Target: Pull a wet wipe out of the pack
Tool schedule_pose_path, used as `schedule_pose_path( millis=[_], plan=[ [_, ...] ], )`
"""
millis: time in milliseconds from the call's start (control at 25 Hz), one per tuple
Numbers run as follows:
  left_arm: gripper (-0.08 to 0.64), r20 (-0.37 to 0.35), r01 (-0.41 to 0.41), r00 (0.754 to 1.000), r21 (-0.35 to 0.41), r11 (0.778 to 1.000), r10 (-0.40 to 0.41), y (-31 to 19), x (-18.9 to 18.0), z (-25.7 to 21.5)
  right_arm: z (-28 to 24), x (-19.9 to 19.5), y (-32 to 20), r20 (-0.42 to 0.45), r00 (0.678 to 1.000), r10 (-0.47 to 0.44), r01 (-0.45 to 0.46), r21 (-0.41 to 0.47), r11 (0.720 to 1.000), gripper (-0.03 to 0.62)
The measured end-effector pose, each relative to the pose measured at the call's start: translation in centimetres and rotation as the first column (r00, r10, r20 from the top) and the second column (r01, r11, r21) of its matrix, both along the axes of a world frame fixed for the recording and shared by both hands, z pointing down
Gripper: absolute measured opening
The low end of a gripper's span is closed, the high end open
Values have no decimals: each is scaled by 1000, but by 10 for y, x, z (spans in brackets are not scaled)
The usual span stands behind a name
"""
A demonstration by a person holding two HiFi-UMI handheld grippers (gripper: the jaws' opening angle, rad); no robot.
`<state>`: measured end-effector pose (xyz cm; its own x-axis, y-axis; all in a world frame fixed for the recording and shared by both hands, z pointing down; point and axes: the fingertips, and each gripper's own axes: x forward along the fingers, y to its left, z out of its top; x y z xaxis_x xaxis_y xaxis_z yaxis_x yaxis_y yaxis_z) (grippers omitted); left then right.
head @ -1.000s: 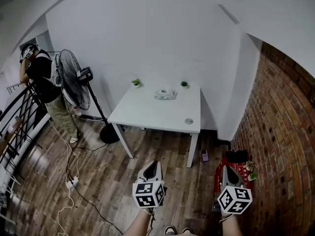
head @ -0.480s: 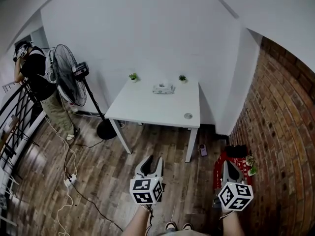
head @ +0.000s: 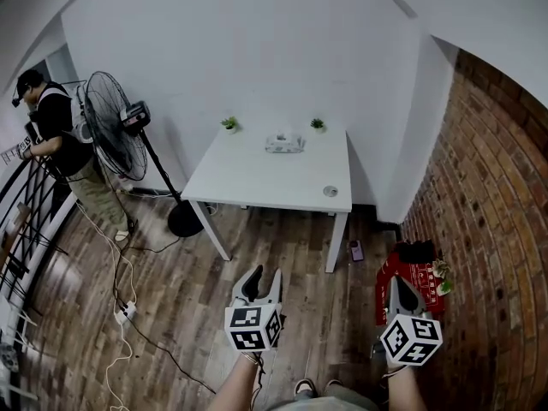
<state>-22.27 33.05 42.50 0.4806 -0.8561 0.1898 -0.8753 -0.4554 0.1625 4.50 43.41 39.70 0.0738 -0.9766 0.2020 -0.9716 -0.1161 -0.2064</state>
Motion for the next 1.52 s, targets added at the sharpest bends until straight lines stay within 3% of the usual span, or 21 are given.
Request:
schedule_pose_path(
  millis=[400, 1120, 1520],
  plan=[
    [144, 18, 13, 1000, -11, 1000, -13, -37, 10, 11, 21, 21, -30, 38, 999, 20, -19, -43, 999, 2],
    [144, -1, 137, 991, -37, 990, -137, -208, 87, 9, 10, 115, -235, 52, 993, -108, 109, -30, 994, 2],
    [144, 23, 193, 981, -57, 980, -192, -263, 97, 19, 21, 129, -311, 67, 983, -169, 172, -42, 984, 2]
  ],
)
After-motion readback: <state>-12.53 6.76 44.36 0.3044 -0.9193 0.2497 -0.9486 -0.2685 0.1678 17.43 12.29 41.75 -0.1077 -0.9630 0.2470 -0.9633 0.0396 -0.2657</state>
